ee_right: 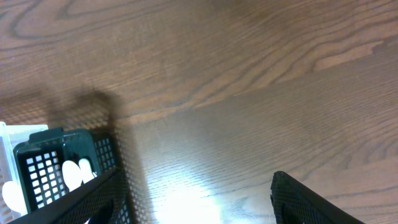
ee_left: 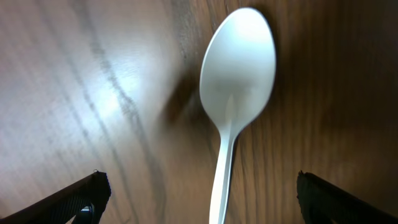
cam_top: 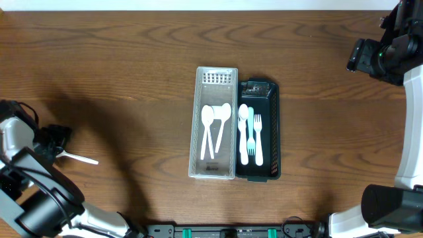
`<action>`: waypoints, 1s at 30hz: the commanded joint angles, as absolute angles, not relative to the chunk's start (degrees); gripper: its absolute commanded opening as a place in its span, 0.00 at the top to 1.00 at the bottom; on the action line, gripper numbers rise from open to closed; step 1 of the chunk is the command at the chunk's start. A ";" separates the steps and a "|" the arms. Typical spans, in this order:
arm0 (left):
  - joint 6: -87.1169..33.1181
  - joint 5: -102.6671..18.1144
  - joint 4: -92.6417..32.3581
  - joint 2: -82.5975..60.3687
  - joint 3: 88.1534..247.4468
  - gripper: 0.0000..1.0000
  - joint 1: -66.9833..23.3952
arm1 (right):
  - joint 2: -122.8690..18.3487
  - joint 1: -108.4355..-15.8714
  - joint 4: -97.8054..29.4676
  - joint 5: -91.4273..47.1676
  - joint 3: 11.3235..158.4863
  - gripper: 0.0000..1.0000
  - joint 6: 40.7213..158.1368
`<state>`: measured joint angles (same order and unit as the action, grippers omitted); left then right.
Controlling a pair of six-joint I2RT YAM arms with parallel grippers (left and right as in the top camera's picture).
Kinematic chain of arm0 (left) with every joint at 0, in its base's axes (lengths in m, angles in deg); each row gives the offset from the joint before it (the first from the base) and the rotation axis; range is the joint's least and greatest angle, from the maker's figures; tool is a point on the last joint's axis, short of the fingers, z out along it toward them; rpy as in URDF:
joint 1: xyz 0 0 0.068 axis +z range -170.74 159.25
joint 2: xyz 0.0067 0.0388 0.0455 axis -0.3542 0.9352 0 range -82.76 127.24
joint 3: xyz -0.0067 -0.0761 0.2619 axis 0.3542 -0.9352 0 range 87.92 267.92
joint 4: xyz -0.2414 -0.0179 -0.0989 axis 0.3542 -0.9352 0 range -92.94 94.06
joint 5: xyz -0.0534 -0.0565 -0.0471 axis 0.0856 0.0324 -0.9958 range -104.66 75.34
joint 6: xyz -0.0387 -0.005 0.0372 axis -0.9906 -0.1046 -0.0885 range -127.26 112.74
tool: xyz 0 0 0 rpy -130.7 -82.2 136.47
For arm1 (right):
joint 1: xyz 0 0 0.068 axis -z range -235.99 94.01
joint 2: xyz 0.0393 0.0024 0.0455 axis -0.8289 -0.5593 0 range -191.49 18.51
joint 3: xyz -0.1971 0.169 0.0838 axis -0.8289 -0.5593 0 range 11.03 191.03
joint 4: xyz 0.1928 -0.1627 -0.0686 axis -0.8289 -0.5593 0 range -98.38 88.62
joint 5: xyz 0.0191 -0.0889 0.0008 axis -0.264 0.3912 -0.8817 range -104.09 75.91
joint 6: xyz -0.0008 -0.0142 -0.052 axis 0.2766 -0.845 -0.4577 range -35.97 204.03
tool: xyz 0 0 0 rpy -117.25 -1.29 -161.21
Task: Pack container
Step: 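Move the left gripper to the last white spoon and grasp it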
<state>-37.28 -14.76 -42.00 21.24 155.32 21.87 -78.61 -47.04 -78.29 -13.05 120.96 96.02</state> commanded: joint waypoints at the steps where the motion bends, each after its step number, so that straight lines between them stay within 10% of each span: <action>1: -35.16 -15.81 -41.34 24.02 155.21 0.02 22.08 | -79.02 -46.62 -78.29 -13.03 120.72 0.23 96.83; 22: -28.69 -20.24 -36.82 30.42 155.10 0.00 22.04 | -79.02 -46.62 -78.33 -13.03 120.74 0.23 96.83; 30: -28.93 -20.24 -38.61 30.42 155.10 0.44 22.04 | -79.02 -46.62 -78.31 -13.03 120.74 0.23 96.83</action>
